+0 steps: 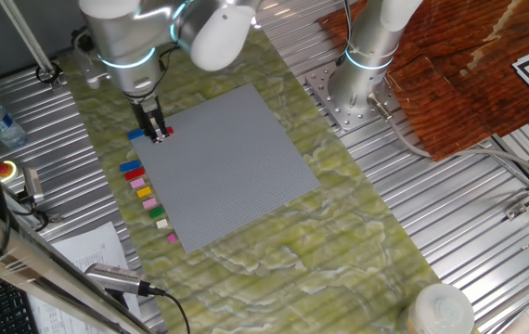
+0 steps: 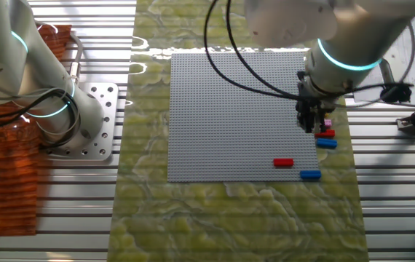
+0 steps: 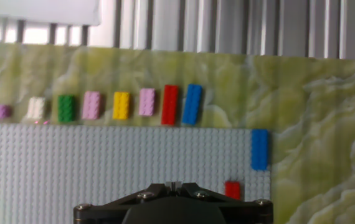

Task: Stack small Lego blocks randomly, one at a time

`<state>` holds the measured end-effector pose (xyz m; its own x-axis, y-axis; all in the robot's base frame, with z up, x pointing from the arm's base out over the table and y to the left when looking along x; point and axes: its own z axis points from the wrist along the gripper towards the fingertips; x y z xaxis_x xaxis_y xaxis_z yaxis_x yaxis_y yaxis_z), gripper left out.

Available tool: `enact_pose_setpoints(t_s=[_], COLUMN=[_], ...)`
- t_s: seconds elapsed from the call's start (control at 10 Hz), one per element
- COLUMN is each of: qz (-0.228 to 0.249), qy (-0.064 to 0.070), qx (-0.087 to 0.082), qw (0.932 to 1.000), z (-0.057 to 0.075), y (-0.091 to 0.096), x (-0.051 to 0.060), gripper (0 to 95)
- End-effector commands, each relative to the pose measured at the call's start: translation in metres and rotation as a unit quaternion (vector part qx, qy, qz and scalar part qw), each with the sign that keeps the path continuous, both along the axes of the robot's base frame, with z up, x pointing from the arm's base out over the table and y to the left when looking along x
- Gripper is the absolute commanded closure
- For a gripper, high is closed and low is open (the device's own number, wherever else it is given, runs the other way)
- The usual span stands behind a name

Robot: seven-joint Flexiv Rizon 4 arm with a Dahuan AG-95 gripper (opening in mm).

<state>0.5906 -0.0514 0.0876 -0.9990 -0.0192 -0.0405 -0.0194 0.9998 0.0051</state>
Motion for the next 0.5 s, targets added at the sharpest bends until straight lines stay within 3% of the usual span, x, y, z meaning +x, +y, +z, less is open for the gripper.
enact_pose_setpoints(t_s=[0.1, 0.5], qz=[-0.005, -0.006], qy=[-0.003, -0.014], qx=[0.000, -0.003], qw=[1.0000, 0.9999], z=[-0.006, -0.020], y=[-0.009, -0.016], x=[0.015, 0.042], gripper=[95.0, 95.0])
